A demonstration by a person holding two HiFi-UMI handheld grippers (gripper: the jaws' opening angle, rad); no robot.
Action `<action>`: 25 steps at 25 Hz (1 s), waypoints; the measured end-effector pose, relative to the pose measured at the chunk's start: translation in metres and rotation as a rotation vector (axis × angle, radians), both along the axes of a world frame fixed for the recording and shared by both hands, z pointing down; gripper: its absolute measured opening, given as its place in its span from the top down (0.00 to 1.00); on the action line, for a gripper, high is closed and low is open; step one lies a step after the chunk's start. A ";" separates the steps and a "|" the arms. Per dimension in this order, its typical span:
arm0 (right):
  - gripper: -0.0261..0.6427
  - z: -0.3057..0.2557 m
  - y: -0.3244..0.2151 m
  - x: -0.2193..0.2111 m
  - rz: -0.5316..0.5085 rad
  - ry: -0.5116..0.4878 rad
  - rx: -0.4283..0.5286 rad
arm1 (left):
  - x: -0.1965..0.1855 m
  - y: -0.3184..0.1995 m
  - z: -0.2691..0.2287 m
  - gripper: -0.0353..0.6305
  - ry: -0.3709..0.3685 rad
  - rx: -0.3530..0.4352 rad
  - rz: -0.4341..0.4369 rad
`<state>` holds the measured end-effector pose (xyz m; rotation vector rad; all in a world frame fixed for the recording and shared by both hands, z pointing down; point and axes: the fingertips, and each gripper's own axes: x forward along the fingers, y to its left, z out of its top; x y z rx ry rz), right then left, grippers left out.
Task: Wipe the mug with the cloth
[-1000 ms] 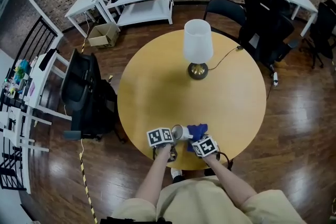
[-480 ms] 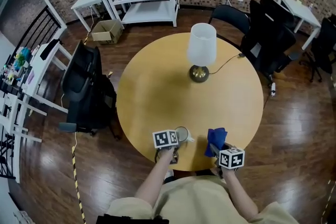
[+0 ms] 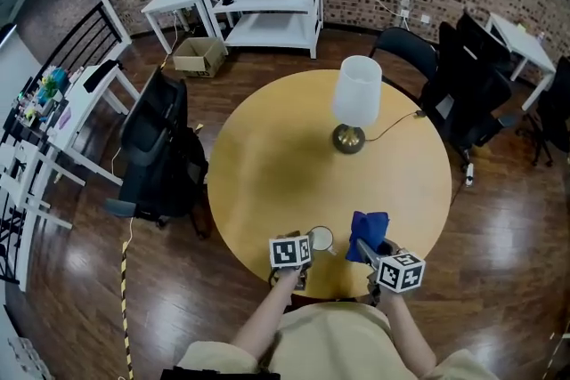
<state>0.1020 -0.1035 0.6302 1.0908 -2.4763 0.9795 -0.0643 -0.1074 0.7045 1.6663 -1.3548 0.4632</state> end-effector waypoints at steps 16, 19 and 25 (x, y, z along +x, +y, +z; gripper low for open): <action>0.76 -0.242 -0.086 -0.068 0.023 0.106 0.760 | -0.091 -0.036 -0.304 0.53 -0.315 0.900 -0.001; 0.76 -0.253 -0.085 -0.082 0.016 0.093 0.772 | -0.093 -0.035 -0.339 0.54 -0.364 0.978 -0.017; 0.76 -0.256 -0.072 -0.096 -0.021 0.092 0.778 | -0.092 -0.035 -0.349 0.54 -0.357 1.009 -0.038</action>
